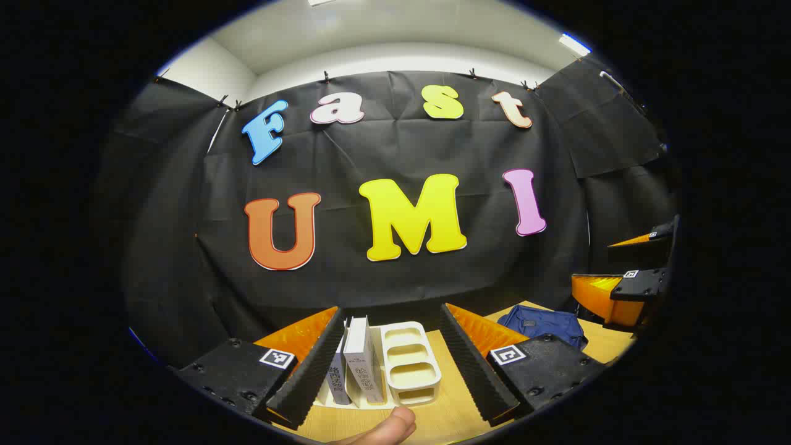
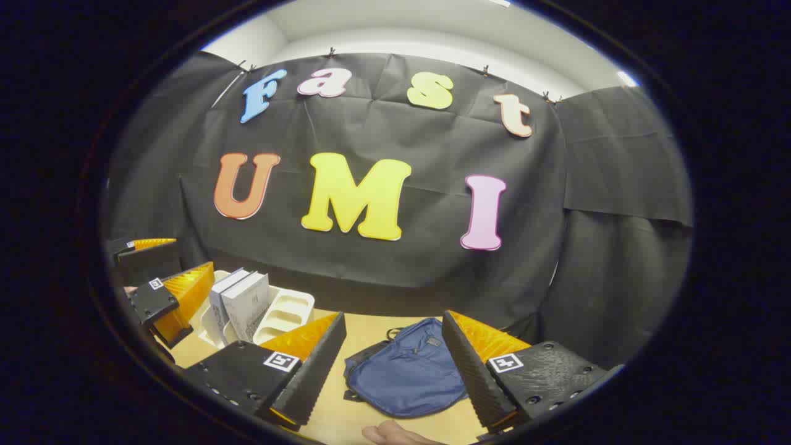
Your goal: Open the schoolbag, grab two books from the bookshelf and put them into the schoolbag.
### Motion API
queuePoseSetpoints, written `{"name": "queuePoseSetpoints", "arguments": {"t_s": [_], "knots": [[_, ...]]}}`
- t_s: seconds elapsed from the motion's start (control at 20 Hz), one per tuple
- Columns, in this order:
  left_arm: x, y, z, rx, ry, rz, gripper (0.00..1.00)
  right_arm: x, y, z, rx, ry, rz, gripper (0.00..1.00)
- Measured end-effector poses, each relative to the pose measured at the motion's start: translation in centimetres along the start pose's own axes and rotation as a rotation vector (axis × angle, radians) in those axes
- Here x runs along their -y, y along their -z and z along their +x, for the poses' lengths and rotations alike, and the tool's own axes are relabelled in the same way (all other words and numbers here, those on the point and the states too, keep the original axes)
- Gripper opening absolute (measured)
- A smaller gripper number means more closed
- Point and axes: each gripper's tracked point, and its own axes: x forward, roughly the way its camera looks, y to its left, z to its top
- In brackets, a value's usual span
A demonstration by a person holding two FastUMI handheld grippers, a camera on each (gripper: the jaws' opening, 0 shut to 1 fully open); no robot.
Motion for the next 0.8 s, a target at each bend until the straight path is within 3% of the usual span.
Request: {"name": "queuePoseSetpoints", "arguments": {"t_s": [0.8], "knots": [[1.5, 0.8, 0.4, -0.055, -0.011, -0.036, 0.99, 1.1, 1.9, 2.3, -0.055, 0.0, -0.029, 0.95]]}}
